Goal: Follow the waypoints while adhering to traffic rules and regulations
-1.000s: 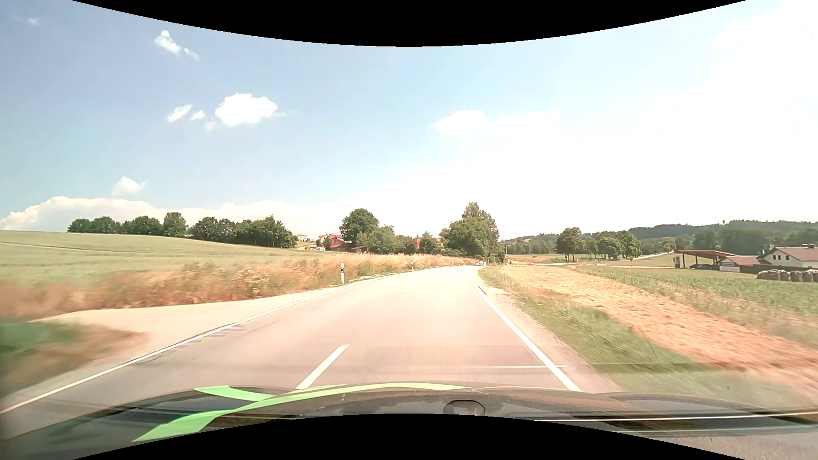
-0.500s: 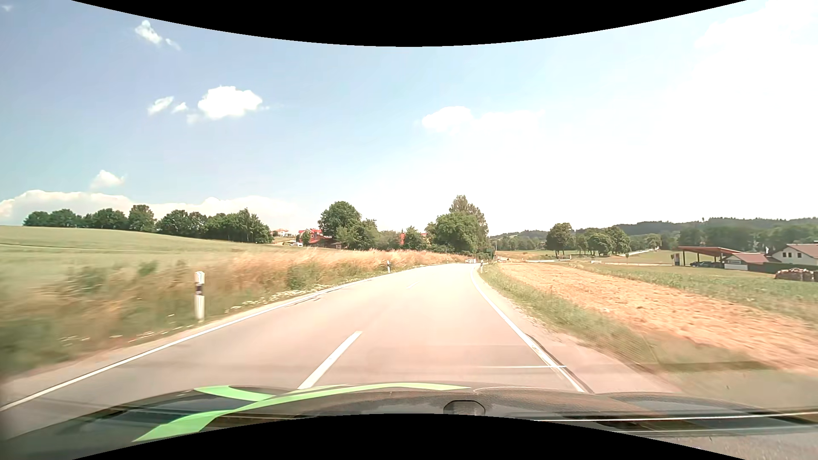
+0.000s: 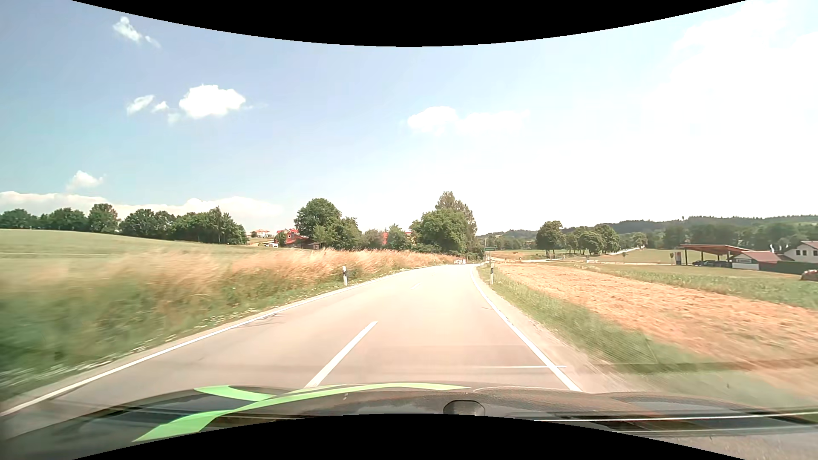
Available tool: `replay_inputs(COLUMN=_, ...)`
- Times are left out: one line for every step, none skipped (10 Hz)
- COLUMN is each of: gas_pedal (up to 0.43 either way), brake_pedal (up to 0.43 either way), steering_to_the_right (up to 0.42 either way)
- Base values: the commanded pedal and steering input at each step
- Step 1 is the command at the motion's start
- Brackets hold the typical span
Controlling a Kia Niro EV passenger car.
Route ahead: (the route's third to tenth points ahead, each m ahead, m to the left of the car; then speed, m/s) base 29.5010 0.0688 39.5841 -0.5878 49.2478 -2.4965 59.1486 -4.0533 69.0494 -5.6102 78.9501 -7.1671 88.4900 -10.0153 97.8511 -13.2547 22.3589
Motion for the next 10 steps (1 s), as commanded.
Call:
replay_inputs(gas_pedal=0.248, brake_pedal=0.0, steering_to_the_right=0.016)
replay_inputs(gas_pedal=0.177, brake_pedal=0.0, steering_to_the_right=0.016)
replay_inputs(gas_pedal=0.15, brake_pedal=0.0, steering_to_the_right=0.016)
replay_inputs(gas_pedal=0.138, brake_pedal=0.0, steering_to_the_right=0.015)
replay_inputs(gas_pedal=0.138, brake_pedal=0.0, steering_to_the_right=0.014)
replay_inputs(gas_pedal=0.138, brake_pedal=0.0, steering_to_the_right=0.014)
replay_inputs(gas_pedal=0.118, brake_pedal=0.0, steering_to_the_right=0.014)
replay_inputs(gas_pedal=0.079, brake_pedal=0.0, steering_to_the_right=0.012)
replay_inputs(gas_pedal=0.067, brake_pedal=0.0, steering_to_the_right=0.011)
replay_inputs(gas_pedal=0.067, brake_pedal=0.0, steering_to_the_right=0.011)
